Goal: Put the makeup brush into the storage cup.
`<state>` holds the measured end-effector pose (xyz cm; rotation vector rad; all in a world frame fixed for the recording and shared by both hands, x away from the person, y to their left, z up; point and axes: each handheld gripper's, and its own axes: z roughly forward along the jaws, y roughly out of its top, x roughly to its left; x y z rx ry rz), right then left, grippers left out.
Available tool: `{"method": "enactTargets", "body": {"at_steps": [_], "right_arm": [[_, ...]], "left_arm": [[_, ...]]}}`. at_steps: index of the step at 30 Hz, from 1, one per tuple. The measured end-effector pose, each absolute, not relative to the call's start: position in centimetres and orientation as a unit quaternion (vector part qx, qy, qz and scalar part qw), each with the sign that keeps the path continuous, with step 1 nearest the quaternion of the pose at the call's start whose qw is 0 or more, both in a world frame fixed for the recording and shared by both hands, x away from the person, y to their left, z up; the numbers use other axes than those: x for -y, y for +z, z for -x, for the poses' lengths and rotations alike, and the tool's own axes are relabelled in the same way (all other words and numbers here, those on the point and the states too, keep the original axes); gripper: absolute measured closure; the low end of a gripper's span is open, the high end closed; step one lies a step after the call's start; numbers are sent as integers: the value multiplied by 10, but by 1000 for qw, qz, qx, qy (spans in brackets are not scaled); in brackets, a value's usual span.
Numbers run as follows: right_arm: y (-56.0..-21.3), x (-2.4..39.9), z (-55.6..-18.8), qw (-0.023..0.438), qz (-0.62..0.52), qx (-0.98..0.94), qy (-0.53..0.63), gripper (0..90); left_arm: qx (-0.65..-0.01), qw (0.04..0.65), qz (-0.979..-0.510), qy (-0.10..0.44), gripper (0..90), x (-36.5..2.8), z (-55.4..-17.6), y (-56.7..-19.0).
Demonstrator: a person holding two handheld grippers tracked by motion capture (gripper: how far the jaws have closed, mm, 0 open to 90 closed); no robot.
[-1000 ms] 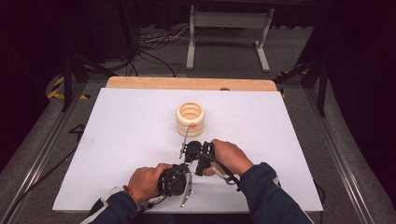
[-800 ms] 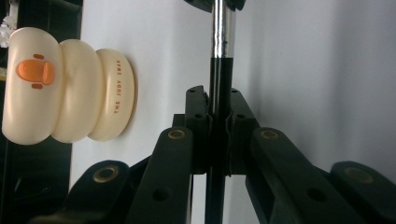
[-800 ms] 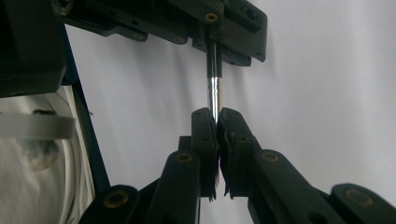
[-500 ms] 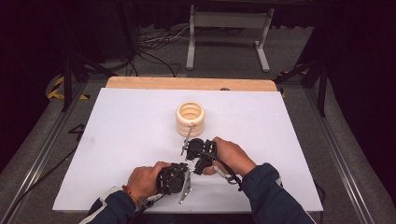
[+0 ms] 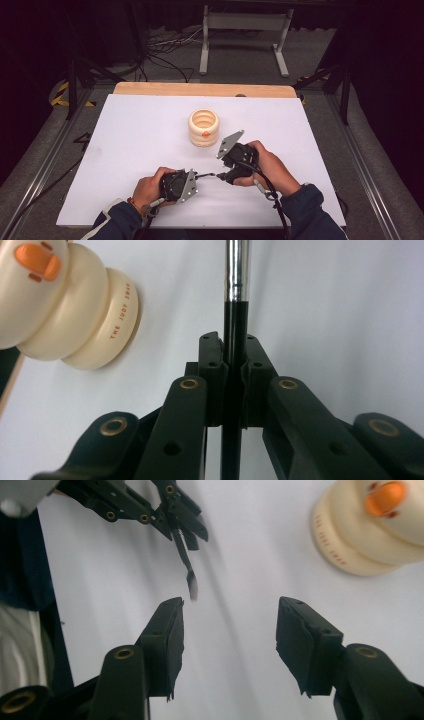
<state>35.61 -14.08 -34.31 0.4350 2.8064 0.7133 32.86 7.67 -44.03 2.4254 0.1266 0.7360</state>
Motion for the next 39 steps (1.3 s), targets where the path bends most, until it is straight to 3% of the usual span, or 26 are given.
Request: {"method": "enactTargets", "body": {"at_steps": [5, 12, 23, 39], "right_arm": [[-341, 164, -346, 169, -152, -923, 311, 382], [-354, 193, -340, 209, -190, -891, 354, 280], [-384, 226, -331, 222, -211, -873, 379, 239], [-399, 271, -304, 270, -232, -836, 417, 192]], "left_arm": [[-87, 347, -901, 246, 829, -88, -336, -433], [-146, 420, -875, 193, 829, -108, -347, -424], [-196, 490, -837, 145, 829, -132, -359, -417], [-216, 529, -808, 141, 829, -145, -369, -407]]}}
